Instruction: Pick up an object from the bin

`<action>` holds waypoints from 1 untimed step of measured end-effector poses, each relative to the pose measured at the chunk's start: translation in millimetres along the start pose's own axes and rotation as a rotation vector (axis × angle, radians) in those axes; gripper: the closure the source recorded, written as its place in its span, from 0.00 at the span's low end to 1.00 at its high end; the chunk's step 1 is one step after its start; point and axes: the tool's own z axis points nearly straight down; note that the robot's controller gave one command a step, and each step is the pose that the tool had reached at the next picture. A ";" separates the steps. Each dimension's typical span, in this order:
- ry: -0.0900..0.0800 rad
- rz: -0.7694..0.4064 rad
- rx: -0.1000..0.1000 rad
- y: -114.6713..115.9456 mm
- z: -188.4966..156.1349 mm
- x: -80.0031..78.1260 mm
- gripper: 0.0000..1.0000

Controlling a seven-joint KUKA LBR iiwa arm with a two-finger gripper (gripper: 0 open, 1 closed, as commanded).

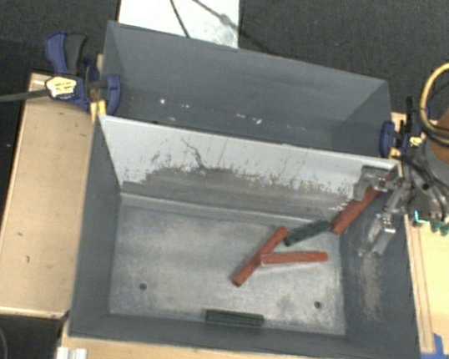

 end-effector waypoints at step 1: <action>0.002 0.078 -0.001 18.6 115.8 8.2 0.00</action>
Offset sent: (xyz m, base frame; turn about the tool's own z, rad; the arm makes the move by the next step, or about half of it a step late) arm -0.0072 0.0175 -0.1116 0.0781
